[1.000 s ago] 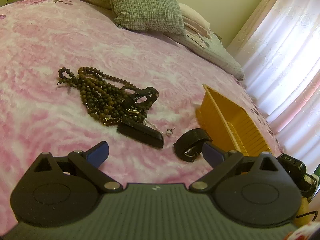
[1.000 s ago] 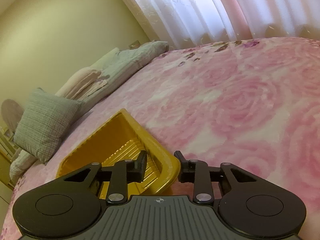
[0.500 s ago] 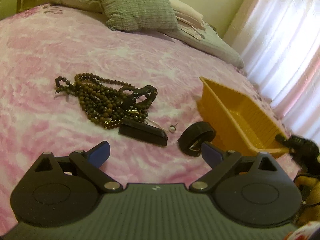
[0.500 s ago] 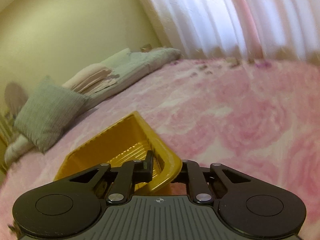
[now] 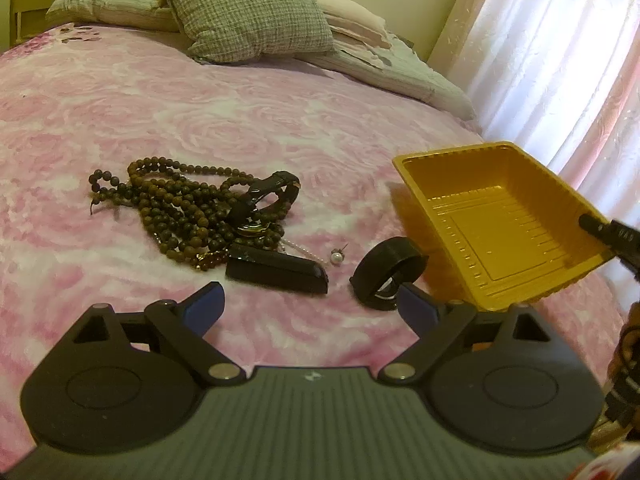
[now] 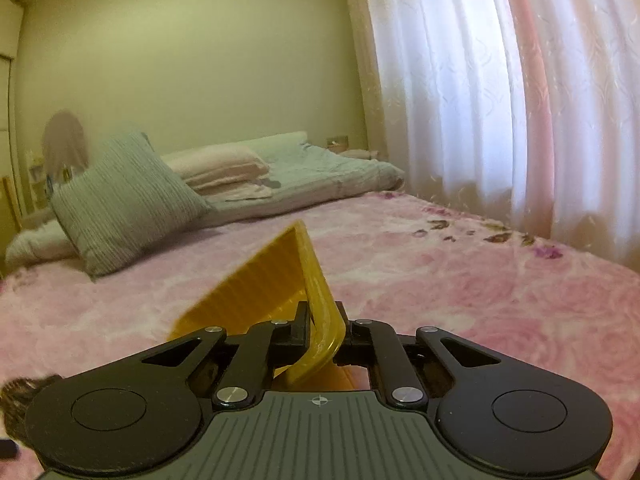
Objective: Organize jewelry
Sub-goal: 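Grasp the black wristwatch with the left tool while the right tool holds the yellow tray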
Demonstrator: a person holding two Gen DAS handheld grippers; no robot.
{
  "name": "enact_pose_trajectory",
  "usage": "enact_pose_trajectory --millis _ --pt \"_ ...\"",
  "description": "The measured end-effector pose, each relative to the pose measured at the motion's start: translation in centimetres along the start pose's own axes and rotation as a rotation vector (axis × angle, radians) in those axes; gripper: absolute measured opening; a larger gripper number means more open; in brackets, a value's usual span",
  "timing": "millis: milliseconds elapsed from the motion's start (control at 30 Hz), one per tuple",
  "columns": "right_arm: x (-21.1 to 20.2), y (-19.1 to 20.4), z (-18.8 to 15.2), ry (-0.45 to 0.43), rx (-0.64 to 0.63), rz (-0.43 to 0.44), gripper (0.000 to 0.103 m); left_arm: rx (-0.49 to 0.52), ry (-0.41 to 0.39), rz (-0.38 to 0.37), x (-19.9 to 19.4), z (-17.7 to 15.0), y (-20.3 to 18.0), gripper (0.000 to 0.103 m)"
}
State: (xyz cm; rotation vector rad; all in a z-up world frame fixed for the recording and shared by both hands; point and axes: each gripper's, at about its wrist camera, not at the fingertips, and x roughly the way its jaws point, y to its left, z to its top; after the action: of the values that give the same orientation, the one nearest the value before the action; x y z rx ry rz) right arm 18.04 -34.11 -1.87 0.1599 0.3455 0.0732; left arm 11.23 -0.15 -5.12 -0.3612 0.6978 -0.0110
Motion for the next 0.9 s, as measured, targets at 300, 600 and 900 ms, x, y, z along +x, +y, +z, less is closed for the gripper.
enact_pose_trajectory --millis 300,600,900 --pt "-0.1 0.7 0.6 -0.025 -0.089 0.070 0.009 0.095 0.016 -0.018 1.3 0.0 -0.6 0.089" --pt "-0.2 -0.3 -0.1 -0.023 -0.162 0.173 0.008 0.283 0.018 -0.067 3.9 0.7 -2.6 0.076" --pt "-0.5 -0.2 -0.5 -0.020 -0.170 0.158 0.007 0.512 0.024 -0.115 6.6 1.8 -5.9 0.039"
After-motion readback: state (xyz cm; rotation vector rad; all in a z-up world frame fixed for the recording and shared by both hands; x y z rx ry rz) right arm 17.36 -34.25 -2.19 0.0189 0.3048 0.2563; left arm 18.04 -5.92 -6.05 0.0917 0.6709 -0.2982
